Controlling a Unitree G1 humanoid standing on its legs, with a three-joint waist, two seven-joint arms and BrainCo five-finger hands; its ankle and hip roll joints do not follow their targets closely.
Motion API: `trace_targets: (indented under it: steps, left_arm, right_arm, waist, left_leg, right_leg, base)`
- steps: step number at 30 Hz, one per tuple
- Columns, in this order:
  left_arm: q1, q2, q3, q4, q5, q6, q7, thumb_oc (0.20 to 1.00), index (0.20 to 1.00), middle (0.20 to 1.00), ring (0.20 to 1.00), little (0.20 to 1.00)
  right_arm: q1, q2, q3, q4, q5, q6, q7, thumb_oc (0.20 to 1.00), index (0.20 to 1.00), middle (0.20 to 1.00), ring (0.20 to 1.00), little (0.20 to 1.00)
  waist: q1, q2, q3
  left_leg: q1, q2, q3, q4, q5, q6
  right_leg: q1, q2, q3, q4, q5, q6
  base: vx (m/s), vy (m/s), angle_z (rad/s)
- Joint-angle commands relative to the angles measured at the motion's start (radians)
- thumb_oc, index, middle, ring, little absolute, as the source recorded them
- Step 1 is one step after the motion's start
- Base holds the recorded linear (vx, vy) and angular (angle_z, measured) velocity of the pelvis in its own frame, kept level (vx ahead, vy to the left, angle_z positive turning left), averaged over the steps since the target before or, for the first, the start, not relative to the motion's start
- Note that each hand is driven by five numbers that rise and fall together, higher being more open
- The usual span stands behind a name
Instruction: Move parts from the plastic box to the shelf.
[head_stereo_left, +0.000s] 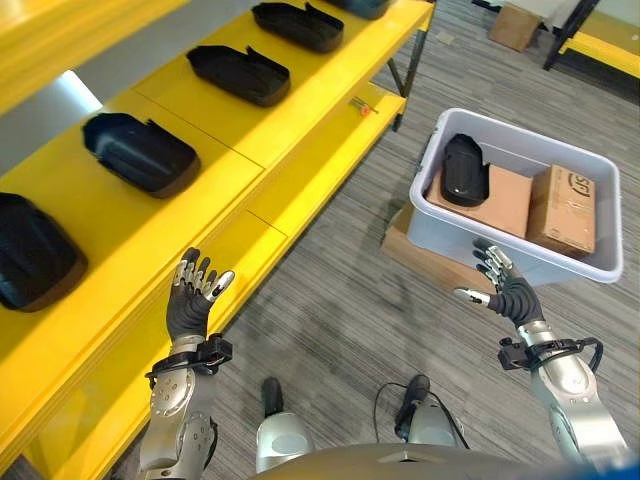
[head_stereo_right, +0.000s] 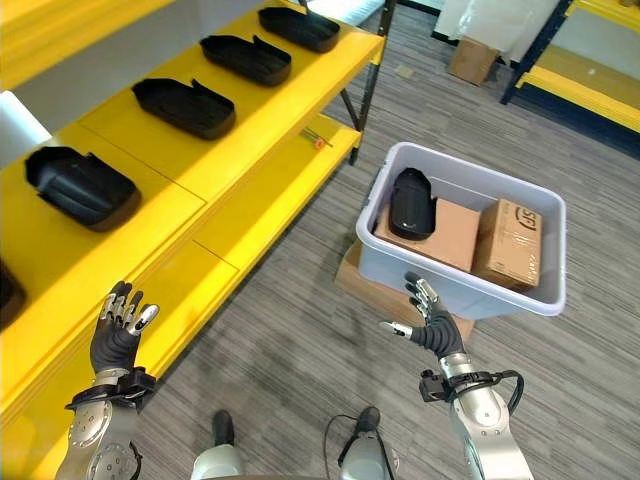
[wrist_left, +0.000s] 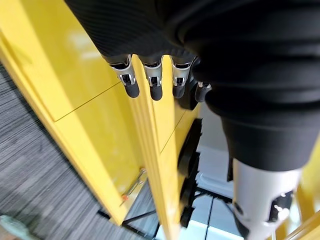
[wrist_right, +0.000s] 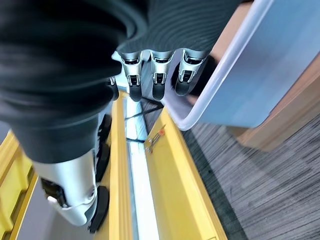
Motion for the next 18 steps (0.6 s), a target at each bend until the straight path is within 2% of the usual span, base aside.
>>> trace_targets:
  steps: [1,2,3,4,5,6,7,8,9,10,11,12,13,14,16,18]
  left_arm:
    - [-0.021,0.040,0.012,-0.057,0.025,-0.040,-0.008,1.000,1.000,1.000,1.000,1.000]
    - [-0.021,0.043,0.010,-0.054,0.025,-0.039,-0.010,1.000,1.000,1.000,1.000,1.000]
    - [-0.021,0.042,0.004,-0.054,0.020,-0.035,-0.015,1.000,1.000,1.000,1.000,1.000]
    - [-0.017,0.039,0.001,-0.054,0.020,-0.032,-0.017,1.000,1.000,1.000,1.000,1.000]
    - [-0.015,0.039,-0.001,-0.056,0.021,-0.033,-0.018,1.000,1.000,1.000,1.000,1.000]
    - [-0.015,0.039,-0.004,-0.057,0.022,-0.033,-0.017,1.000,1.000,1.000,1.000,1.000]
    - [-0.021,0.038,-0.007,-0.056,0.023,-0.033,-0.019,1.000,1.000,1.000,1.000,1.000]
    - [-0.023,0.040,-0.007,-0.054,0.023,-0.033,-0.020,1.000,1.000,1.000,1.000,1.000]
    - [-0.012,0.036,-0.006,-0.056,0.023,-0.037,-0.024,1.000,1.000,1.000,1.000,1.000]
    - [0.002,0.032,-0.005,-0.056,0.025,-0.036,-0.027,1.000,1.000,1.000,1.000,1.000]
    - [0.004,0.032,-0.005,-0.057,0.025,-0.036,-0.027,1.000,1.000,1.000,1.000,1.000]
    - [0.013,0.031,-0.008,-0.056,0.019,-0.045,-0.035,1.000,1.000,1.000,1.000,1.000]
    - [0.010,0.031,-0.011,-0.051,0.026,-0.046,-0.036,1.000,1.000,1.000,1.000,1.000]
    - [0.013,0.027,-0.010,-0.049,0.026,-0.050,-0.039,1.000,1.000,1.000,1.000,1.000]
    - [0.007,0.024,-0.021,-0.039,0.033,-0.051,-0.047,1.000,1.000,1.000,1.000,1.000]
    - [0.013,0.024,-0.016,-0.039,0.035,-0.060,-0.065,1.000,1.000,1.000,1.000,1.000]
  right_arm:
    - [-0.041,0.009,-0.050,-0.073,0.042,-0.057,-0.012,1.000,1.000,1.000,1.000,1.000]
    - [-0.039,0.005,-0.050,-0.070,0.045,-0.059,-0.013,1.000,1.000,1.000,1.000,1.000]
    - [-0.030,0.003,-0.054,-0.074,0.048,-0.060,-0.015,1.000,1.000,1.000,1.000,1.000]
    - [-0.020,0.001,-0.059,-0.076,0.046,-0.060,-0.016,1.000,1.000,1.000,1.000,1.000]
    - [-0.016,-0.002,-0.060,-0.075,0.042,-0.060,-0.018,1.000,1.000,1.000,1.000,1.000]
    - [-0.016,-0.007,-0.061,-0.071,0.035,-0.060,-0.022,1.000,1.000,1.000,1.000,1.000]
    - [-0.021,-0.010,-0.060,-0.064,0.032,-0.060,-0.023,1.000,1.000,1.000,1.000,1.000]
    - [-0.022,-0.008,-0.061,-0.063,0.032,-0.060,-0.024,1.000,1.000,1.000,1.000,1.000]
    - [-0.024,-0.009,-0.058,-0.059,0.035,-0.062,-0.014,1.000,1.000,1.000,1.000,1.000]
    - [-0.017,-0.006,-0.056,-0.058,0.034,-0.063,-0.005,1.000,1.000,1.000,1.000,1.000]
    - [-0.015,-0.006,-0.056,-0.058,0.034,-0.063,-0.005,1.000,1.000,1.000,1.000,1.000]
    - [-0.004,-0.005,-0.062,-0.039,0.031,-0.064,-0.006,1.000,1.000,1.000,1.000,1.000]
    - [-0.006,-0.005,-0.060,-0.031,0.027,-0.073,-0.008,1.000,1.000,1.000,1.000,1.000]
    - [-0.002,-0.008,-0.061,-0.027,0.024,-0.076,-0.005,1.000,1.000,1.000,1.000,1.000]
    - [-0.005,-0.011,-0.059,-0.011,0.015,-0.080,-0.004,1.000,1.000,1.000,1.000,1.000]
    - [-0.005,-0.009,-0.054,-0.015,0.023,-0.077,0.021,1.000,1.000,1.000,1.000,1.000]
  waist:
    - [0.003,0.022,0.000]
    - [0.007,0.015,0.005]
    - [0.006,0.010,0.009]
    - [0.009,-0.001,0.019]
    - [0.017,-0.007,0.029]
    - [0.028,-0.018,0.036]
    - [0.041,-0.035,0.043]
    - [0.040,-0.034,0.041]
    - [0.060,-0.056,0.045]
    - [0.060,-0.061,0.040]
    - [0.063,-0.063,0.040]
    - [0.071,-0.055,0.039]
    - [0.085,-0.047,0.039]
    - [0.094,-0.041,0.039]
    - [0.102,-0.029,0.029]
    - [0.102,-0.018,0.016]
  left_leg:
    - [0.079,0.074,-0.031,0.205,0.136,0.048]
    - [0.045,0.080,-0.058,0.285,0.166,0.057]
    - [-0.008,0.087,-0.060,0.376,0.168,0.063]
    - [-0.048,0.076,-0.059,0.448,0.173,0.067]
    - [-0.088,0.047,-0.091,0.506,0.164,0.069]
    - [-0.134,-0.013,-0.132,0.545,0.116,0.077]
    - [-0.195,-0.104,-0.165,0.550,0.015,0.096]
    - [-0.204,-0.106,-0.165,0.567,0.000,0.104]
    - [-0.267,-0.210,-0.202,0.483,-0.050,0.140]
    - [-0.286,-0.186,-0.195,0.408,-0.040,0.138]
    - [-0.280,-0.187,-0.191,0.401,-0.038,0.138]
    - [-0.294,-0.161,-0.194,0.217,0.047,0.112]
    - [-0.310,-0.164,-0.233,0.119,0.105,0.093]
    - [-0.299,-0.164,-0.262,0.033,0.141,0.078]
    - [-0.300,-0.159,-0.316,-0.047,0.170,0.048]
    - [-0.247,-0.152,-0.323,-0.048,0.166,0.050]
  right_leg:
    - [-0.071,0.004,0.077,0.080,-0.074,-0.028]
    - [-0.049,0.040,0.095,0.041,-0.088,-0.054]
    - [-0.020,0.073,0.100,-0.003,-0.100,-0.081]
    - [0.000,0.091,0.108,-0.027,-0.108,-0.098]
    - [0.015,0.105,0.117,-0.050,-0.108,-0.108]
    - [0.028,0.114,0.130,-0.075,-0.105,-0.110]
    - [0.047,0.119,0.154,-0.103,-0.097,-0.104]
    - [0.047,0.117,0.154,-0.107,-0.096,-0.099]
    - [0.061,0.125,0.194,-0.132,-0.064,-0.080]
    - [0.073,0.133,0.206,-0.146,-0.070,-0.069]
    - [0.074,0.132,0.210,-0.147,-0.069,-0.069]
    - [0.119,0.137,0.225,-0.174,-0.064,-0.052]
    - [0.139,0.149,0.245,-0.185,-0.068,-0.047]
    - [0.157,0.155,0.262,-0.195,-0.070,-0.042]
    - [0.193,0.157,0.310,-0.208,-0.084,-0.029]
    - [0.221,0.162,0.359,-0.215,-0.093,-0.016]
  base:
    - [0.23,-0.389,-0.38]
    - [0.19,-0.383,-0.60]
    - [0.16,-0.386,-0.63]
    - [0.14,-0.322,-0.69]
    - [0.13,-0.234,-0.50]
    - [0.12,-0.147,-0.50]
    - [0.08,-0.041,-0.52]
    - [0.13,0.041,-0.63]
    - [0.20,0.071,-0.67]
    - [0.19,0.037,-0.84]
    - [0.34,0.113,-0.94]
    - [0.36,0.168,-0.75]
    - [0.46,0.229,-0.47]
    - [0.35,0.187,-0.28]
    - [0.34,0.235,-0.71]
    - [0.31,0.292,-1.10]
